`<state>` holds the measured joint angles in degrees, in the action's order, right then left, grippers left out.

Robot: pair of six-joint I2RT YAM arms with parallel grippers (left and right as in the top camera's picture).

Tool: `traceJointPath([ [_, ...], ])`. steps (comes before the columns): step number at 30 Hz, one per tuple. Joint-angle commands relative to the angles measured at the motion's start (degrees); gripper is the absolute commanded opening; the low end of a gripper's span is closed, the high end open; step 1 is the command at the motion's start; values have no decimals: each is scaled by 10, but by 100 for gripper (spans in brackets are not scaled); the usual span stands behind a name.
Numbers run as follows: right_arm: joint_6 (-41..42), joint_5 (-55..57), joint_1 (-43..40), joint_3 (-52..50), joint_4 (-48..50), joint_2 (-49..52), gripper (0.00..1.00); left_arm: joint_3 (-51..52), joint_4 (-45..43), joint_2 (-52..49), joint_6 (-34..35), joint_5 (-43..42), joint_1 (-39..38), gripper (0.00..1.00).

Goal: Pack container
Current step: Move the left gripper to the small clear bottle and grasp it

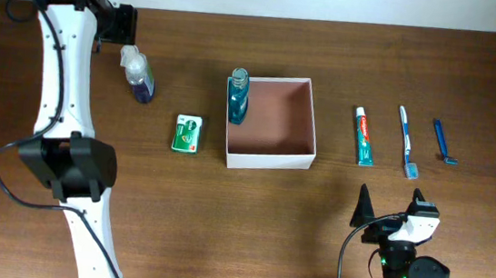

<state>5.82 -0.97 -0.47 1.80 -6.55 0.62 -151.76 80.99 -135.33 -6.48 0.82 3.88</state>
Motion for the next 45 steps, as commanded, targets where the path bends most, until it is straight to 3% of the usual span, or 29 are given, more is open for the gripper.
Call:
traceJointPath([
  [1,0,-3,-5,-5,0,-4,99,-2,-17,-6,-25,-7,2,61],
  [8,0,-3,-5,-5,0,-4,98,-2,-33,-7,-39,-45,-5,62],
  [30,0,-3,-5,-5,0,-4,98,-2,-3,-73,-35,-40,-12,61],
  [45,0,-3,-5,-5,0,-4,99,-2,36,-73,-18,-23,-11,54],
])
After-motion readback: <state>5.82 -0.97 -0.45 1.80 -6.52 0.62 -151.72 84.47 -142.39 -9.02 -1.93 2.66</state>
